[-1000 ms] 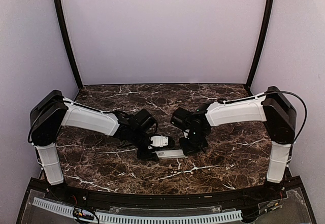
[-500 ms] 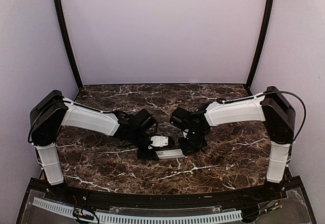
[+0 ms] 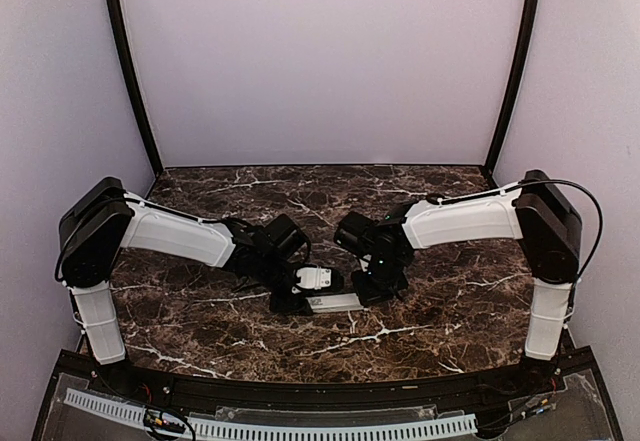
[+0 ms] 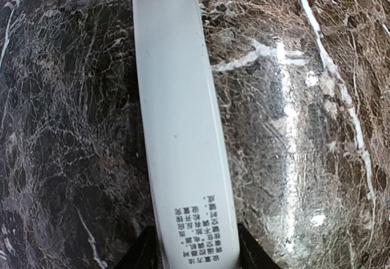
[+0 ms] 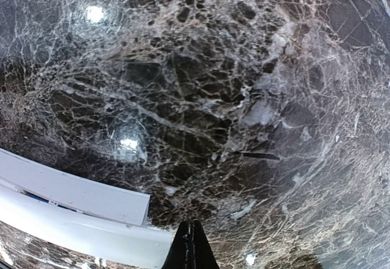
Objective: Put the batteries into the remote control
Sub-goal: Load the battery cover onto the remote control without the battery cover.
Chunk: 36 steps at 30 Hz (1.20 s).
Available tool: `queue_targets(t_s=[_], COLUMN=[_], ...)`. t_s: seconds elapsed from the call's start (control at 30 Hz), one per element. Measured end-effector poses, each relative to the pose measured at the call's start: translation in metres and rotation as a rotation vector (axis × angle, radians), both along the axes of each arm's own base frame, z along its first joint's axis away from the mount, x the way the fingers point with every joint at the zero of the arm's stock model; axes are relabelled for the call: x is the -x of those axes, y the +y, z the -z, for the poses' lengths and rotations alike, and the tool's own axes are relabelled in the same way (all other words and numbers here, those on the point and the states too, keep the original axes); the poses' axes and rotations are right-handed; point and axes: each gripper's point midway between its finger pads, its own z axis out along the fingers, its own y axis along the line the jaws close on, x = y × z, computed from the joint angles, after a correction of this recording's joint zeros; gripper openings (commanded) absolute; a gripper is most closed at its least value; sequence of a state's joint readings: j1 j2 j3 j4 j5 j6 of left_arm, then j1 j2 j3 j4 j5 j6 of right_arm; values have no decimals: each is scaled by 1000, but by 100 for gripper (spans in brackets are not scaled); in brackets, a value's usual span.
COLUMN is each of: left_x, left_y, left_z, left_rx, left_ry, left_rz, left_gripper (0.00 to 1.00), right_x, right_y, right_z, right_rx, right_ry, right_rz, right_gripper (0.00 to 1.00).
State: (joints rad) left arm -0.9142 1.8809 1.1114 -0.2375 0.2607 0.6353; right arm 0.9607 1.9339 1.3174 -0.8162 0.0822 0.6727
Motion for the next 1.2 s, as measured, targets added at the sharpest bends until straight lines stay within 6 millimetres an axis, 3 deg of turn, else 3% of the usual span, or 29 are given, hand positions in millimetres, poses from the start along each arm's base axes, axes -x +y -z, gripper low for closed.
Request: queue_targets(t_s=[0.1, 0.17, 0.53, 0.83, 1.2], left_x=[0, -1, -2, -5, -3], left_y=[0, 0, 1, 1, 2], left_z=[0, 0, -1, -6, -6], left_rx=[1, 1, 0, 10, 18], left_ry=[-1, -3, -8, -14, 5], left_rz=[0, -1, -7, -10, -6], left_gripper=[53, 54, 38, 35, 51], right_x=[0, 0, 1, 1, 0], right_y=[0, 0, 1, 1, 2], right_z=[0, 0, 0, 0, 0], right_rx=[0, -1, -6, -7, -10], right_ry=[0, 0, 6, 6, 3], right_rz=[-1, -1, -1, -1, -1], right_gripper=[0, 0, 0, 0, 0])
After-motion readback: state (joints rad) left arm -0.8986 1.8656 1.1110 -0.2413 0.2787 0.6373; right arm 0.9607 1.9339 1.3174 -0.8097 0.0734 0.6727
